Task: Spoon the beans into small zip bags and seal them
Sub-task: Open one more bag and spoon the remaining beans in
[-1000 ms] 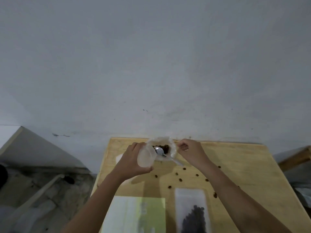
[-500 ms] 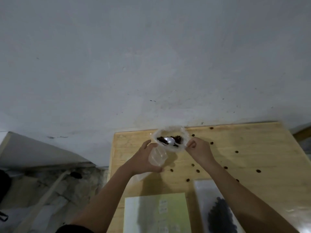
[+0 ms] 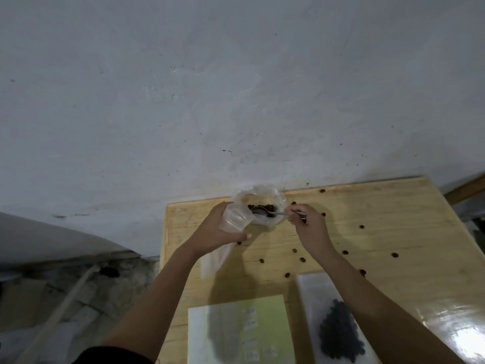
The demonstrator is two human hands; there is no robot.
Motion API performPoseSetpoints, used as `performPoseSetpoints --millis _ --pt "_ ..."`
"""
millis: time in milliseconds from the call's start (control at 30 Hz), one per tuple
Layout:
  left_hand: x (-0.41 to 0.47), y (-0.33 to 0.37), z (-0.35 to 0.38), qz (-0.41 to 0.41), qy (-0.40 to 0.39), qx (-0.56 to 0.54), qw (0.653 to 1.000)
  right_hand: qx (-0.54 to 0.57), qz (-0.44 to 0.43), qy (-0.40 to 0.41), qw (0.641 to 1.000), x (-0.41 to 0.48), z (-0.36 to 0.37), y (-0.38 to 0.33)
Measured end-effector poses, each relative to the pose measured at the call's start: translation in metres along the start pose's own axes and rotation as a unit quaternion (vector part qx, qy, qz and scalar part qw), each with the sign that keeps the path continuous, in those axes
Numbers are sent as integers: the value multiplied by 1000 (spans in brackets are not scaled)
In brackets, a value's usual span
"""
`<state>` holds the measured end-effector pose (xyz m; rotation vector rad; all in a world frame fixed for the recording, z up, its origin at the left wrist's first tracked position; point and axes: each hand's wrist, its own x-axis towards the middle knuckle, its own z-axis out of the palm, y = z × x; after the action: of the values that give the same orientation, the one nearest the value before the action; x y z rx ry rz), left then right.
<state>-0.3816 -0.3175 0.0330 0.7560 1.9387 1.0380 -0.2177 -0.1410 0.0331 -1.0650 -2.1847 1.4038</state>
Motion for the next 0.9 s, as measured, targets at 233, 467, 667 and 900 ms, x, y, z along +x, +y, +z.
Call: performPoseSetpoints --millis 233,467,667,900 --pt "6 -1 7 -41 -28 63 997 37 12 2 999 -9 -3 10" --pt "-6 -2 20 -18 -43 76 996 140 63 77 985 -4 -7 9" --pt "-12 -4 27 -12 -51 83 995 188 62 71 978 -2 2 4" --pt "-15 2 36 10 54 107 993 186 22 49 981 -6 -2 -4"
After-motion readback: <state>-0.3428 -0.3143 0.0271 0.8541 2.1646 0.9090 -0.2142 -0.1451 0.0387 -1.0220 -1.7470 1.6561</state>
